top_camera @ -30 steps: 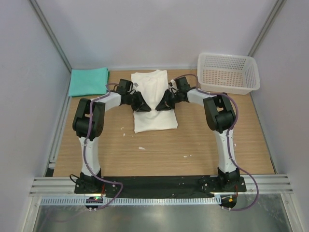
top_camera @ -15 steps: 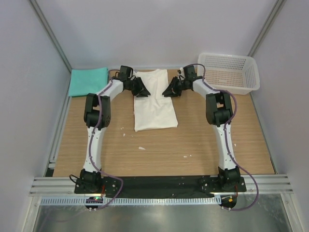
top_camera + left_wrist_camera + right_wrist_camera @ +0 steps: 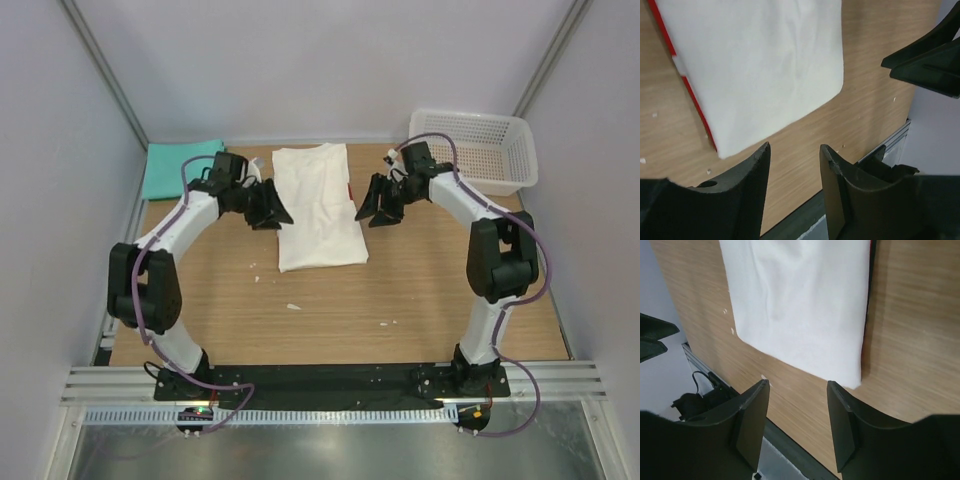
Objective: Fold and stack the t-shirts
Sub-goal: Fold the tshirt
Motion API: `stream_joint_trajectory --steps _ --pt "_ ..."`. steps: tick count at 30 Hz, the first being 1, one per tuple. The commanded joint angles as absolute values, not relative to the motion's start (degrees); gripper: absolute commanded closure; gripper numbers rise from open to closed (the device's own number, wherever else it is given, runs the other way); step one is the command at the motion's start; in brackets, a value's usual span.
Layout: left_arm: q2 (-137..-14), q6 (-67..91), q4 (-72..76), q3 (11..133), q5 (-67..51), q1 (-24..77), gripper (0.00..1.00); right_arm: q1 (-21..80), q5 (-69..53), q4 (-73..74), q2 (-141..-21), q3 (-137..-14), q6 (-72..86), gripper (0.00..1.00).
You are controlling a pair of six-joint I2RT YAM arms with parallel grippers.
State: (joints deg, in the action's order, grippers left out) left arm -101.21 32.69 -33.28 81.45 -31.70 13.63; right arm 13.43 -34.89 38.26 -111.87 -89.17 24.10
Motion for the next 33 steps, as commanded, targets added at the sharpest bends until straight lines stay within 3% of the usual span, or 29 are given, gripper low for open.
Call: stream_joint_trajectory --steps 1,3,5,10,20,28,33 --pt "-96.2 33.6 -29.6 68.9 -33.4 13.6 0.55 13.7 -36.0 35.3 -107.2 -78.7 20.7 0.45" --pt "-92.3 36.8 -25.5 60.5 -35.4 13.6 0.59 13.7 -37.0 32.9 -105.9 -75.3 20.3 0.54" --pt "-90.4 38.1 -19.9 54.5 -36.7 13.6 0.64 13.6 -37.0 31.6 -104.2 -71.3 19.0 0.56" --pt "-92.5 41.5 -10.2 48.3 -38.3 13.3 0.59 13.7 -37.3 28.7 -105.3 -65.6 17.0 0.55" --pt "-94.7 42.5 -9.0 48.3 -32.9 13.0 0.58 13.7 -35.8 23.9 -107.9 -64.1 18.0 0.56" --pt "-98.1 41.9 -12.9 51.4 -30.2 12.0 0.62 13.7 -37.1 23.5 -111.4 -67.6 19.2 0.62" --pt "-97.6 40.4 -15.8 52.1 -29.4 11.6 0.57 13.8 -38.3 23.5 -112.0 -68.1 19.5 0.68"
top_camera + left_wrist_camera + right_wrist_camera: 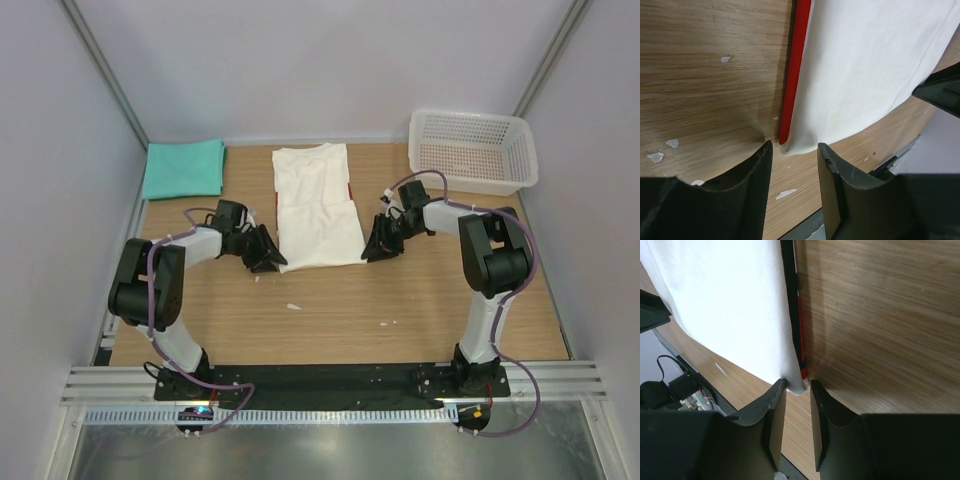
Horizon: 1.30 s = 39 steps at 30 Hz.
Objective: Fold and stack the t-shirts
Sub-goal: Fold the tshirt
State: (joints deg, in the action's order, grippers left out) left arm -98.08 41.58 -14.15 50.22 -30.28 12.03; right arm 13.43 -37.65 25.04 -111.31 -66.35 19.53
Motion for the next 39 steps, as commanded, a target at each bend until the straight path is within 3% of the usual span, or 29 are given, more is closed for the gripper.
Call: stream_joint_trajectory --steps 1,5,7,9,10,15,20,21,22,23,25,26,29,32,35,39 --pt "-98.0 40.3 -15.9 52.5 -29.4 11.5 0.57 13.8 -38.5 23.5 -112.0 -68.1 19.8 0.69" --pt "-99.6 40.8 -14.5 53.2 -31.7 11.6 0.57 14.4 -38.8 23.4 -111.8 -67.9 20.3 0.69" --pt "-101.1 40.8 -14.4 53.3 -32.2 11.5 0.77 14.5 -38.9 23.1 -111.8 -67.5 20.6 0.70" --pt "-103.1 41.0 -14.8 53.6 -32.7 11.4 1.00 14.6 -38.3 23.1 -112.0 -67.2 20.8 0.91" --pt "-103.6 40.9 -15.5 53.4 -32.1 11.3 1.00 14.6 -36.1 23.6 -111.9 -67.0 20.8 0.99" --pt "-99.8 40.2 -19.7 47.2 -28.6 11.3 1.00 14.8 -31.6 25.8 -106.6 -58.2 22.8 0.99" --pt "-92.7 41.4 -21.0 40.9 -32.3 11.3 1.00 14.9 -32.2 26.9 -98.5 -49.6 23.4 0.98" --pt "-92.1 41.0 -22.0 40.8 -32.4 11.3 0.77 14.9 -31.3 27.9 -97.9 -49.3 22.9 0.88" --pt "-91.1 40.6 -23.0 41.3 -32.3 11.3 0.65 14.9 -30.8 28.6 -97.4 -49.8 21.6 0.60" --pt "-89.3 39.2 -24.8 42.0 -32.3 11.3 0.55 14.8 -29.7 29.1 -96.2 -50.5 21.4 0.49" --pt "-87.6 37.5 -27.1 46.4 -31.1 11.3 0.49 14.2 -27.3 30.1 -96.3 -55.0 20.1 0.35" --pt "-87.1 36.5 -27.6 48.4 -30.3 11.3 0.46 13.9 -27.2 30.5 -98.8 -57.3 19.5 0.34" --pt "-90.2 33.1 -28.1 57.2 -29.2 10.5 0.44 12.7 -27.6 32.4 -107.1 -71.4 17.6 0.34" --pt "-99.8 30.2 -27.4 66.9 -30.7 10.3 0.50 12.3 -27.4 33.2 -113.2 -80.9 16.9 0.37" --pt "-108.8 28.2 -27.1 73.2 -30.6 10.2 0.62 12.1 -28.8 33.5 -119.3 -85.4 17.4 0.45" --pt "-114.6 27.8 -27.3 79.2 -31.2 10.1 0.60 12.0 -31.1 33.0 -122.3 -88.2 18.4 0.55"
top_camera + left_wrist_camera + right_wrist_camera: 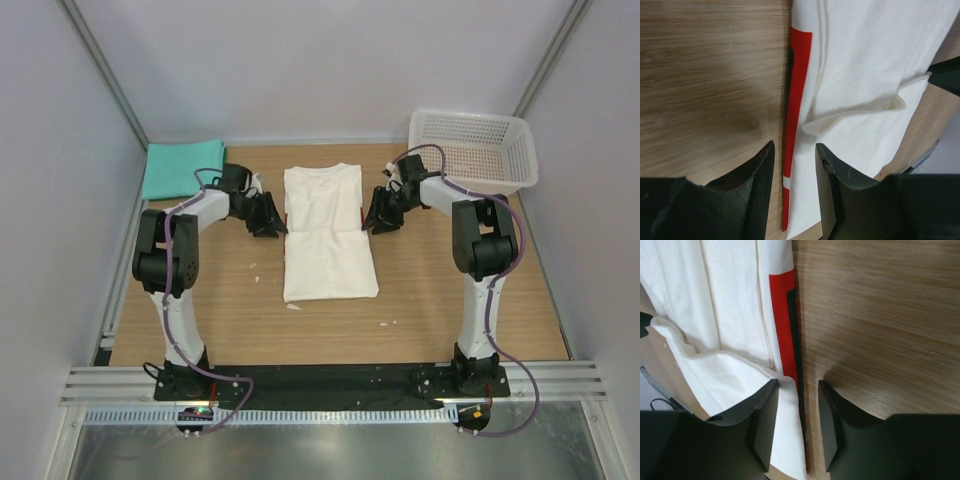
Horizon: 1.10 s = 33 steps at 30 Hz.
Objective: Fold and stack the t-shirts
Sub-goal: Fold the tshirt
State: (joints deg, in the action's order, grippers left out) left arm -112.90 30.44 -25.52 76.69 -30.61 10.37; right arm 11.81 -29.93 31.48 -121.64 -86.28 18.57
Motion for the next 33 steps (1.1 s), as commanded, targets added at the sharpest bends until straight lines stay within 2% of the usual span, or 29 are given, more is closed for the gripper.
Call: stream_joint_trajectory --steps 1,6,13,16,17,19,20,28,33 --pt "-115.1 27.9 -27.2 79.5 -31.2 10.1 0.60 12.0 -31.5 32.5 -122.5 -88.2 18.5 0.60" --pt "-115.0 29.1 -25.5 78.9 -32.1 10.1 0.56 12.0 -32.8 30.9 -121.8 -86.0 19.2 0.62" --pt "-116.3 31.2 -22.9 78.9 -33.6 10.3 0.57 12.0 -33.0 30.3 -122.0 -85.8 19.9 0.66" --pt "-117.3 32.4 -22.1 79.0 -34.6 10.3 0.65 12.0 -33.4 30.0 -122.2 -85.9 20.3 0.68" --pt "-117.6 33.1 -21.6 79.0 -35.1 10.3 0.76 12.1 -33.5 30.0 -122.3 -86.0 20.7 0.69" --pt "-118.6 34.7 -21.0 78.8 -36.0 10.3 0.87 12.0 -33.1 30.0 -122.3 -86.0 20.6 0.87" --pt "-118.7 34.9 -21.1 78.8 -35.6 10.4 1.00 12.0 -32.4 30.3 -122.3 -86.1 20.6 0.96" --pt "-119.4 33.4 -27.7 80.6 -25.3 9.5 1.00 11.8 -26.9 31.9 -122.1 -85.0 20.4 0.99" --pt "-120.1 32.2 -28.2 81.5 -26.3 9.5 1.00 11.7 -27.8 31.6 -122.3 -85.4 20.3 0.99"
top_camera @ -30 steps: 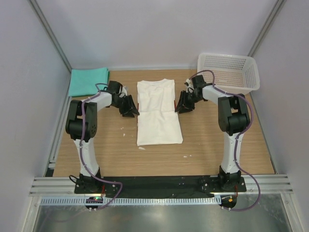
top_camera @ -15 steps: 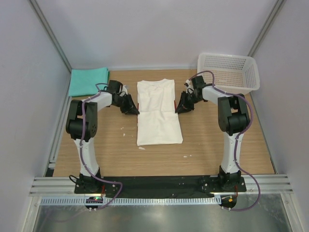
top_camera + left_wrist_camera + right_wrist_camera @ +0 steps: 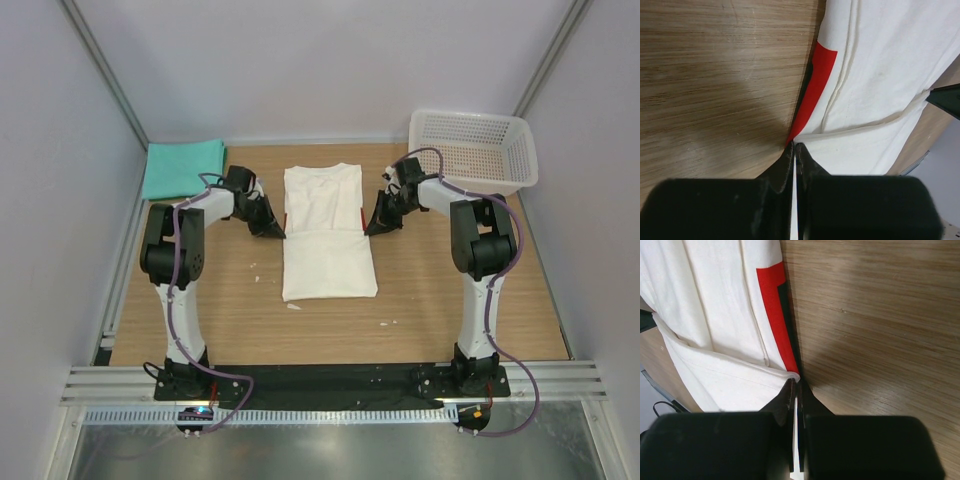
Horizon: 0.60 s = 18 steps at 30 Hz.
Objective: Fold and stack the t-shirts
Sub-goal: Fold the tshirt
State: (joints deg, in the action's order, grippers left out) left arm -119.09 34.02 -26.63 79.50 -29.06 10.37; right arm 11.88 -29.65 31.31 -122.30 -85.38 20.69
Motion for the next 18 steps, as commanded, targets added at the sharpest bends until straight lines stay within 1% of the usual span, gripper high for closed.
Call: stream_joint_trajectory --steps 1,2,3,5,6,8,9,10,11,13,14,15,16,17,18 --pt "-120.1 32.1 -28.5 81.7 -26.5 9.6 1.00 11.7 -27.8 31.7 -122.4 -85.6 20.4 0.99" --pt "-119.8 32.0 -28.5 81.9 -26.9 9.6 0.89 11.7 -27.9 32.1 -122.6 -86.3 20.0 0.99" --pt "-119.4 31.7 -28.4 82.0 -27.1 9.6 0.79 11.7 -27.9 32.5 -122.6 -86.7 19.7 0.93" --pt "-118.0 31.4 -29.4 82.4 -27.1 9.5 0.61 11.6 -26.6 35.1 -122.1 -88.3 18.3 0.77" --pt "-115.3 30.6 -30.0 82.5 -26.9 9.5 0.59 11.5 -25.6 36.3 -120.8 -88.9 17.6 0.62" --pt "-111.6 29.4 -33.3 83.1 -25.8 9.5 0.55 11.7 -22.2 40.4 -118.4 -90.6 15.0 0.51" --pt "-107.8 28.7 -36.1 83.1 -23.9 9.5 0.53 11.6 -20.9 42.1 -115.9 -91.0 13.8 0.45" --pt "-105.5 27.8 -37.3 82.6 -23.3 9.5 0.52 11.7 -18.6 45.7 -114.4 -91.2 12.6 0.43" --pt "-103.4 27.6 -37.9 81.8 -23.4 9.6 0.52 11.6 -17.6 46.9 -113.0 -90.6 12.0 0.42" --pt "-97.7 29.8 -35.9 76.6 -27.5 9.6 0.53 11.8 -18.4 45.8 -108.6 -88.2 13.5 0.41" --pt "-96.3 32.1 -33.2 74.1 -30.2 9.9 0.59 11.9 -22.8 44.1 -107.3 -85.1 15.3 0.42" --pt "-95.0 35.0 -24.9 70.8 -33.1 10.2 0.63 12.6 -25.5 41.2 -106.3 -83.1 20.9 0.43" --pt "-93.9 41.9 -19.9 65.4 -37.5 10.7 0.71 13.2 -29.0 33.0 -105.0 -81.0 24.1 0.44" --pt "-94.0 45.3 -14.7 62.6 -39.1 11.9 0.74 13.9 -34.0 28.0 -104.8 -76.5 28.6 0.46" --pt "-94.6 48.3 -5.4 60.9 -40.6 12.4 0.77 14.4 -36.4 23.3 -104.9 -74.6 32.5 0.51"
